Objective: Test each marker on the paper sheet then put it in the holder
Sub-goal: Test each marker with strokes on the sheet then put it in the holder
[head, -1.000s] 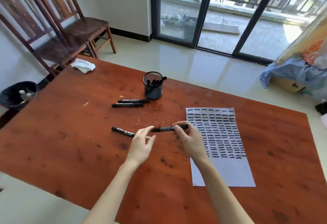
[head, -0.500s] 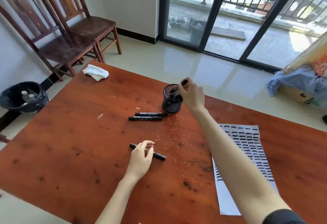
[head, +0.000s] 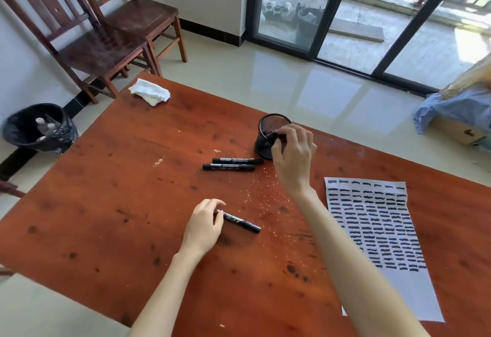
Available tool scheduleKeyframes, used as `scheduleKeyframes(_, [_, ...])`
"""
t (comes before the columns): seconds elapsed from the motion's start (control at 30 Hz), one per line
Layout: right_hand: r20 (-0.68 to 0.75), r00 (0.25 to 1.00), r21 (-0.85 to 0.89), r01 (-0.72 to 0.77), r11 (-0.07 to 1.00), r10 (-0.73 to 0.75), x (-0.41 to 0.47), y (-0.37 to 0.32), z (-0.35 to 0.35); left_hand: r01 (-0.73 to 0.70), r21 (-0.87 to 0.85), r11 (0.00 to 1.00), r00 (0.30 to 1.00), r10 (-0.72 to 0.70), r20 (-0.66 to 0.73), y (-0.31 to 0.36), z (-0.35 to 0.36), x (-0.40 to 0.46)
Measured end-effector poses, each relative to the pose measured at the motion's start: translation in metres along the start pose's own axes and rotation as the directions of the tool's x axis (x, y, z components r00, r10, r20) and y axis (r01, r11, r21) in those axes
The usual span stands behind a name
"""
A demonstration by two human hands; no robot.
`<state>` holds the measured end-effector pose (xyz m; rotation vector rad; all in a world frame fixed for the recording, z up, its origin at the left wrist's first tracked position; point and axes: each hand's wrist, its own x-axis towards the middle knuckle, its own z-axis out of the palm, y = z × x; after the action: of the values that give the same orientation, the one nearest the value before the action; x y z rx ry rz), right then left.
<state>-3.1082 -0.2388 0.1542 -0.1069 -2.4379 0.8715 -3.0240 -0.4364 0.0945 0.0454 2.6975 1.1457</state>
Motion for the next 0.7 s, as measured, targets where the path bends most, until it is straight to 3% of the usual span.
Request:
scheduleKeyframes(0.03, [0.03,0.999,0.052,0.034,0.998,-0.036,-0.019,-0.001,0.002,0.006,0.016,1.0,1.0,-0.006,-0.002,-0.002,-0.002,0.003])
scheduleKeyframes(0.1, [0.247,0.965,0.065,0.072,0.995,-0.086,-0.061,-0.002,0.011,0.035,0.025,0.999,0.999,-0.035,-0.004,-0.004,-0.005,0.007])
scheduleKeyframes(0.2, [0.559,0.824,-0.069,0.153,0.986,-0.089,-0.112,-0.001,0.032,0.066,0.021,0.998,0.998,-0.066,-0.024,-0.009,-0.01,0.006])
scheduleKeyframes(0.3, [0.686,0.727,-0.157,0.161,0.975,-0.01,-0.135,-0.006,0.044,0.084,0.015,0.996,0.995,-0.083,-0.051,-0.015,-0.014,-0.004])
scheduleKeyframes(0.43, [0.694,0.716,-0.169,0.056,0.984,0.079,-0.139,-0.006,0.037,0.102,0.022,0.995,0.993,-0.1,-0.064,-0.023,-0.015,-0.022])
scheduleKeyframes(0.57, [0.553,0.806,0.018,-0.266,0.964,0.212,-0.129,-0.004,-0.007,0.066,-0.008,0.998,0.997,-0.066,-0.029,-0.009,-0.005,-0.034])
scheduleKeyframes(0.7, [0.46,0.77,0.319,-0.608,0.727,0.442,-0.131,0.005,-0.068,-0.004,-0.131,0.991,0.993,0.02,0.117,0.041,0.019,-0.047])
